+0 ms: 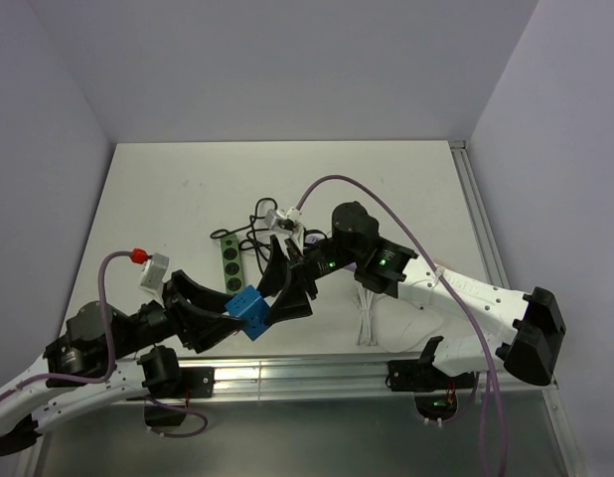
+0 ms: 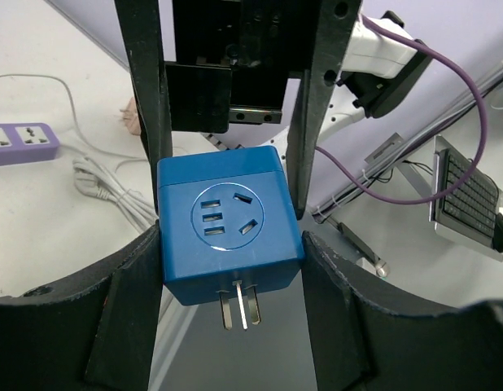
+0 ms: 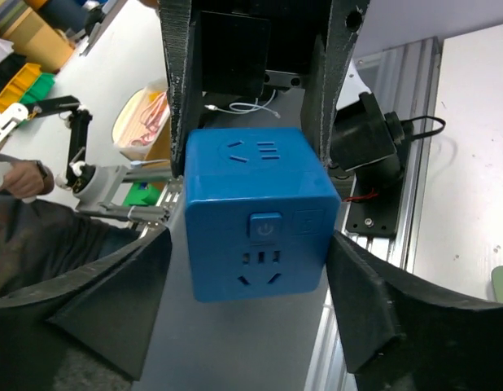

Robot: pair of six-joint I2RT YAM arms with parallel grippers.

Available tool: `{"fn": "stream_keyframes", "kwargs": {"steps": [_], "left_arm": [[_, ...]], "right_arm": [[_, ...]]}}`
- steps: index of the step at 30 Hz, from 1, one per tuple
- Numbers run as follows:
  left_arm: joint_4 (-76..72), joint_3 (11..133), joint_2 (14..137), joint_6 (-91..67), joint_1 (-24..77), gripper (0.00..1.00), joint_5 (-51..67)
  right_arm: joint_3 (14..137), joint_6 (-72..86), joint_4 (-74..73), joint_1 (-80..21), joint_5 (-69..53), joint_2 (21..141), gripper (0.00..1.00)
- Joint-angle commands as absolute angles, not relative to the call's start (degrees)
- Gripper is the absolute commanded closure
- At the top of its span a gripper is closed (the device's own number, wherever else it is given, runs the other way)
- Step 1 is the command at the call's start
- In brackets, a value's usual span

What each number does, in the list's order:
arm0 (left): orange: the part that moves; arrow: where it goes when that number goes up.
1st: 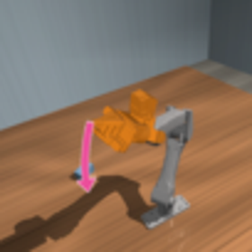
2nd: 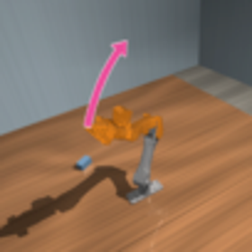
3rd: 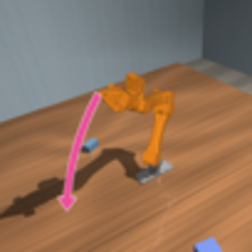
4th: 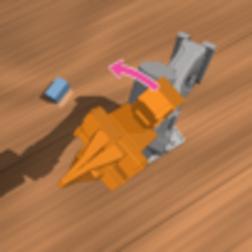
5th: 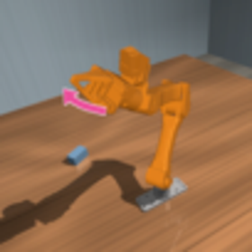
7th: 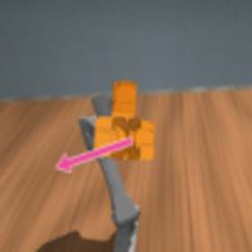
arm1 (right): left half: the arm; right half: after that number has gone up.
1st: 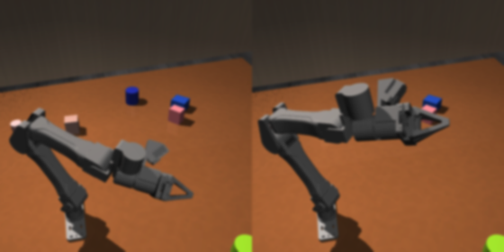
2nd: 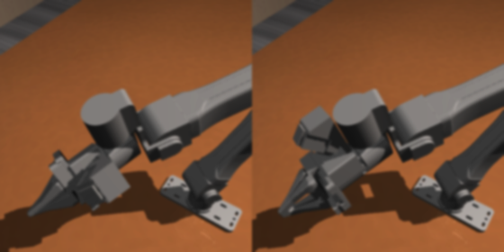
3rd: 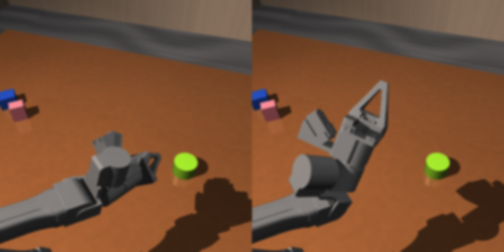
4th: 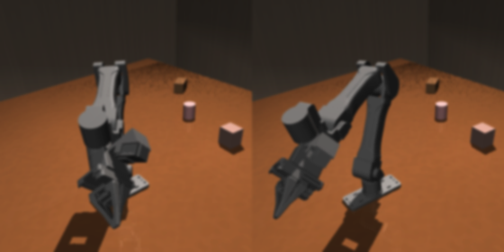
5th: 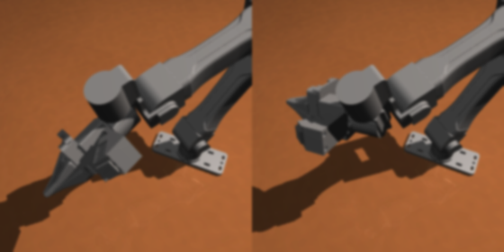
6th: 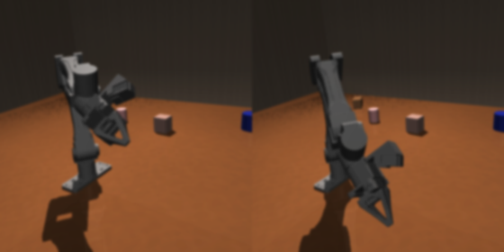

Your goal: Insert the plug

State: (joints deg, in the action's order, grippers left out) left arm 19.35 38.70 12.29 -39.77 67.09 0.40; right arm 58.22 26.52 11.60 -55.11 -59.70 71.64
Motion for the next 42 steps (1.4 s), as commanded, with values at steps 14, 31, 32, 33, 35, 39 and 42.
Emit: {"fn": "stream_keyframes", "kwargs": {"steps": [14,31,32,33,35,39,42], "left_arm": [[14.33,38.76,12.57,-41.22,66.97,1.0,1.41],[15.03,38.5,11.95,-40.78,66.97,1.0,1.41],[15.03,38.41,11.87,-40.87,66.97,1.0,1.49],[15.03,38.23,11.87,-40.87,66.97,1.0,1.49],[15.47,38.15,11.87,-40.87,66.97,1.0,1.23],[18.7,39.19,12.65,-41.92,66.97,1.0,-1.91],[26.85,42.0,14.67,-45.16,66.97,0.66,-11.57]], "right_arm": [[63.37,31.11,20.66,-57.13,-67.32,75.85,0.32],[66.88,32.17,22.14,-59.76,-69.35,79.45,0.26],[67.06,32.25,22.24,-59.77,-69.26,79.63,0.33],[67.23,32.34,22.15,-59.85,-69.17,79.72,0.36],[67.85,32.78,21.97,-59.85,-68.91,80.15,0.52],[71.0,27.97,15.5,-59.94,-65.85,81.12,0.92],[75.4,18.21,-2.49,-59.94,-58.75,82.0,1.0]]}}
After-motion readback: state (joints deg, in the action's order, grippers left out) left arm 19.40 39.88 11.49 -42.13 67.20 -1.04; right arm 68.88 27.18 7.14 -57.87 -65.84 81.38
